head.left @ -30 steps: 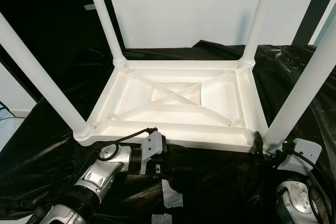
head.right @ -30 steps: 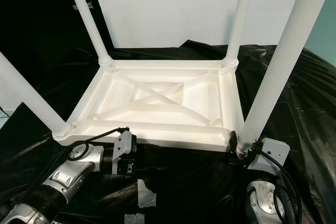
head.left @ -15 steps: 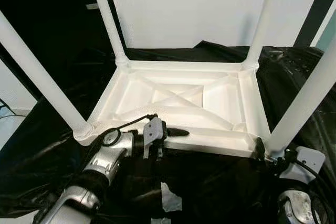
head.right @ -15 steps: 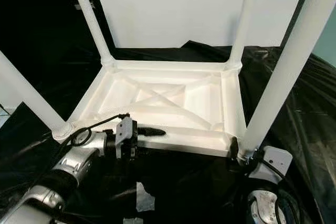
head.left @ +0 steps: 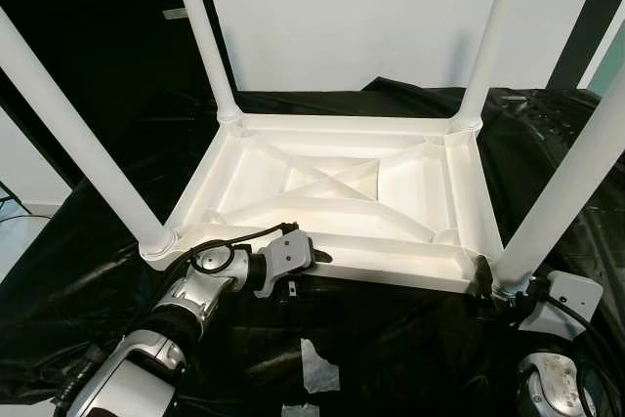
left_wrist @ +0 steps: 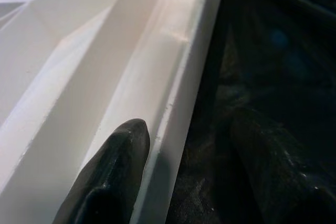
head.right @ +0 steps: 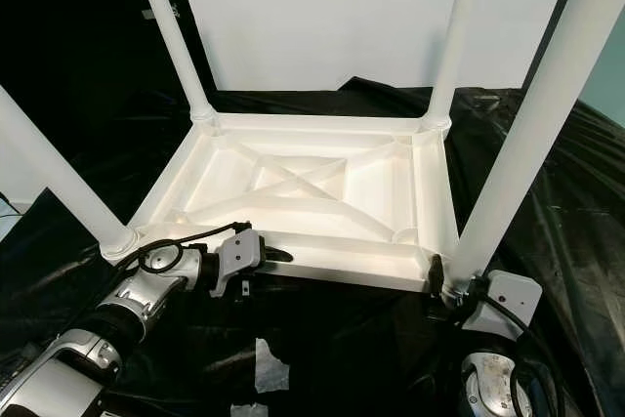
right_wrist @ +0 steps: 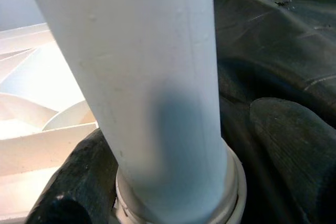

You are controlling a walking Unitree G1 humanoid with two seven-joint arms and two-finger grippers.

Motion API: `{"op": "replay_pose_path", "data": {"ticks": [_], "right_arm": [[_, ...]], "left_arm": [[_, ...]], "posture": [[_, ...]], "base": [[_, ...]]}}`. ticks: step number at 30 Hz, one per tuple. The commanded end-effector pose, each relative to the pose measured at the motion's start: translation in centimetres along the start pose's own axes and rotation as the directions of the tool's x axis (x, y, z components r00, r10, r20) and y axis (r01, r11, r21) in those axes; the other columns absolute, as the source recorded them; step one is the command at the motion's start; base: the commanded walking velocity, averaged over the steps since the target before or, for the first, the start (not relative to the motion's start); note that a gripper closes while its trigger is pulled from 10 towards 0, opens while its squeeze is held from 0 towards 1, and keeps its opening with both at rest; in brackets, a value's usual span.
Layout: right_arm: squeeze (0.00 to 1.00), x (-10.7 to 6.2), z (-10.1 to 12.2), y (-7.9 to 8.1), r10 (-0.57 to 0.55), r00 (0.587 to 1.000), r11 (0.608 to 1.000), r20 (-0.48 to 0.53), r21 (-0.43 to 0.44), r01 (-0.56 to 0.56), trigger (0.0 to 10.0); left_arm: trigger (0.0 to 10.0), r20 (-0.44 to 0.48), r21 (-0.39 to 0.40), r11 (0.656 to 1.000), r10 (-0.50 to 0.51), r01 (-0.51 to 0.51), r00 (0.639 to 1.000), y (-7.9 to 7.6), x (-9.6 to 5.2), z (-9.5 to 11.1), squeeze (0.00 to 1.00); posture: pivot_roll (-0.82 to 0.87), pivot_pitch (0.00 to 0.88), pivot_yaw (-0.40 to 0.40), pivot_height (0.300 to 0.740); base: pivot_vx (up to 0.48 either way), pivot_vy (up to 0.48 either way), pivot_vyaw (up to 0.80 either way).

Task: Building children table

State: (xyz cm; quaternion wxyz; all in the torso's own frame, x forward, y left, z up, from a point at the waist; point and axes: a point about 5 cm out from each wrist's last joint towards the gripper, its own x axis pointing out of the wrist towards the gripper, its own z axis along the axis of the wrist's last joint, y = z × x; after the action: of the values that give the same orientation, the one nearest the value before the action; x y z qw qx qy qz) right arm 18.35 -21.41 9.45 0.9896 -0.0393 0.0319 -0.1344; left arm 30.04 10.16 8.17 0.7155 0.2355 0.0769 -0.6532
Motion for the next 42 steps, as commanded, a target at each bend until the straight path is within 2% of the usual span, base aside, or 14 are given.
{"op": "replay_pose_path", "data": {"ticks": [1,4,5,6,11,12,14,15,21,23,25,28,33,42], "right_arm": [[0.0,-1.5,-2.5,-0.8,-0.018,0.989,0.998,-0.144,-0.056,0.01,10.0],[0.0,-1.9,-2.2,-0.9,-0.009,0.991,0.997,-0.131,-0.075,-0.001,10.0],[0.0,-2.1,-2.1,-1.1,-0.02,0.992,0.996,-0.126,-0.088,0.009,10.0],[0.0,-2.4,-2.1,-1.4,-0.03,0.992,0.996,-0.126,-0.091,0.019,10.0],[0.0,-2.9,-2.0,-1.9,-0.054,0.991,0.996,-0.119,-0.08,0.045,10.0],[0.0,-3.0,-1.9,-1.8,-0.044,0.993,0.996,-0.113,-0.077,0.035,10.0],[0.0,-3.1,-1.8,-1.7,-0.036,0.993,0.997,-0.109,-0.075,0.028,10.0],[0.0,-3.2,-1.7,-1.5,-0.014,0.995,0.997,-0.103,-0.071,0.007,10.0],[0.0,-4.2,-0.9,-1.0,0.085,0.993,0.991,-0.079,-0.095,-0.092,10.0],[0.0,-3.9,-0.4,-1.7,0.075,0.995,0.895,-0.058,-0.437,-0.093,10.0],[0.0,-3.1,0.4,-1.9,0.091,0.996,0.709,0.003,-0.702,-0.063,10.0],[0.0,-2.5,1.1,-1.3,0.112,0.993,0.659,0.048,-0.751,-0.038,10.0],[0.0,-1.9,1.8,0.1,0.148,0.986,0.693,0.071,-0.719,-0.052,10.0],[0.0,-0.9,2.7,0.2,0.115,0.985,0.762,0.127,-0.647,-0.006,10.0]], "left_arm": [[10.0,-0.094,-0.028,0.997,0.062,-0.065,0.994,-0.4,0.3,-1.6,0.0],[10.0,-0.133,-0.022,0.997,0.07,-0.074,0.989,-0.4,0.6,-2.0,0.0],[4.1,-0.141,-0.023,0.997,0.066,-0.07,0.988,-0.6,0.8,-2.1,0.0],[0.0,-0.136,-0.027,0.998,0.061,-0.065,0.989,-0.7,1.0,-2.1,0.0],[0.0,-0.117,-0.034,0.998,0.051,-0.055,0.992,-1.1,1.9,-1.8,0.0],[4.2,-0.113,-0.035,0.998,0.053,-0.057,0.992,-1.2,2.2,-1.8,0.0],[4.2,-0.111,-0.036,0.998,0.054,-0.058,0.992,-1.2,2.4,-1.7,0.0],[10.0,-0.109,-0.037,0.997,0.057,-0.061,0.992,-1.3,2.6,-1.7,0.0],[10.0,-0.094,-0.042,0.996,0.07,-0.074,0.993,-1.5,3.3,-1.5,0.0],[10.0,-0.087,-0.049,0.995,0.078,-0.082,0.993,-1.8,3.7,-1.5,0.0],[10.0,-0.078,-0.063,0.994,0.081,-0.086,0.994,-2.1,4.0,-1.4,0.0],[10.0,-0.073,-0.069,0.994,0.082,-0.087,0.994,-2.2,4.3,-1.4,0.0],[10.0,-0.069,-0.075,0.993,0.084,-0.089,0.994,-2.3,4.5,-1.3,0.0],[10.0,-0.074,-0.095,0.991,0.092,-0.098,0.993,-3.1,4.6,-2.0,0.0]], "posture": [[-0.15,0.0,0.085,0.74],[-0.15,0.0,0.086,0.74],[-0.16,0.0,0.086,0.74],[-0.17,0.0,0.087,0.74],[-0.18,0.0,0.09,0.74],[-0.18,0.0,0.09,0.74],[-0.18,0.0,0.09,0.74],[-0.18,0.0,0.09,0.74],[-0.19,0.0,0.096,0.74],[-0.19,0.0,0.1,0.74],[-0.2,0.0,0.099,0.74],[-0.2,0.0,0.099,0.74],[-0.19,0.0,0.092,0.74],[-0.18,0.0,0.086,0.74]], "base": [[0.0,0.0,0.0],[0.0,0.0,0.0],[0.0,0.0,0.0],[0.0,0.0,0.0],[0.0,0.0,0.0],[0.0,0.0,0.0],[0.0,0.0,0.0],[0.0,0.0,0.0],[0.0,0.0,0.0],[0.0,0.0,0.0],[0.0,0.0,0.0],[0.0,0.0,0.0],[0.0,0.0,0.0],[0.0,0.0,0.0]]}}
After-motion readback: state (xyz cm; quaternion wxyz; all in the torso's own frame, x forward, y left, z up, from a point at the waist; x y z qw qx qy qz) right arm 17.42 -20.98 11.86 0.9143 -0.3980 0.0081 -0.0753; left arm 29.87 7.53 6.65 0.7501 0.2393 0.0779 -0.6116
